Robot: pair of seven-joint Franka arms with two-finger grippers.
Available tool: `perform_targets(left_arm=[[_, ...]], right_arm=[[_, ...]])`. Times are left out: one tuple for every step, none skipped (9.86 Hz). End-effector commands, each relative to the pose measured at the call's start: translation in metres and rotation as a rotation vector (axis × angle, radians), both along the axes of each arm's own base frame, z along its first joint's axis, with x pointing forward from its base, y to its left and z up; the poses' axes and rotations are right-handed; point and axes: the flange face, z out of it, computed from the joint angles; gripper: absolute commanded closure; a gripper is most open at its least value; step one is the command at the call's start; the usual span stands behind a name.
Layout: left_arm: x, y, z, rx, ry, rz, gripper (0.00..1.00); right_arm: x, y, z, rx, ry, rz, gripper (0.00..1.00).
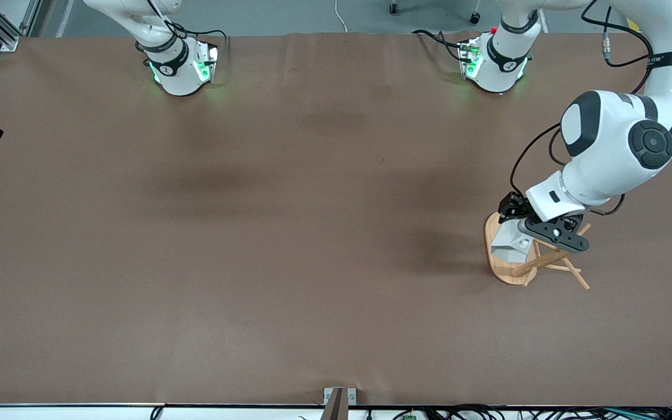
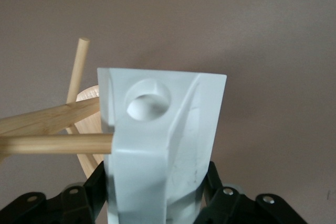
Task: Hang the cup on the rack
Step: 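Lower the cup's handle hole onto a rack peg with the left gripper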
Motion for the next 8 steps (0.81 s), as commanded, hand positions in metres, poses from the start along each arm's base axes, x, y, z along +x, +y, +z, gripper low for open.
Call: perform_targets(left_arm=[[0.002,0.013,-0.018,-0.008,0.01,-0.021,1.0],[0.003,0.021,-0.02,-0.005,0.013,-0.019,1.0],[0.004,0.025,-0.024,-0.003,0.018,-0.016,0.99],[0.004,0.025,-0.03,-0.004,0.02,-0.014,0.98],[0.006,0.026,-0.033,-0.003,0.018,-0.011,0.87],[0.007,0.026,-0.037,-0.002,0.023,-0.011,0.59],[0.007,0.027,-0.036,-0.003,0.021,-0.01,0.01],[0.008,0.026,-0.033,-0.003,0.016,-0.002,0.0]], right_arm=[[-0.001,-0.003,0.003,-0.006,0.003,0.004,0.0],[-0.001,-0.003,0.003,-0.006,0.003,0.004,0.0],[-0.001,-0.003,0.004,-0.006,0.002,0.004,0.0],[-0.001,-0.003,0.003,-0.006,0.003,0.004,0.0],[-0.001,-0.004,0.003,-0.006,0.003,0.002,0.0],[0.0,-0.003,0.003,-0.006,0.005,0.004,0.0],[-0.001,-0.004,0.003,-0.006,0.003,0.002,0.0],[0.0,-0.003,0.003,-0.006,0.005,0.004,0.0]])
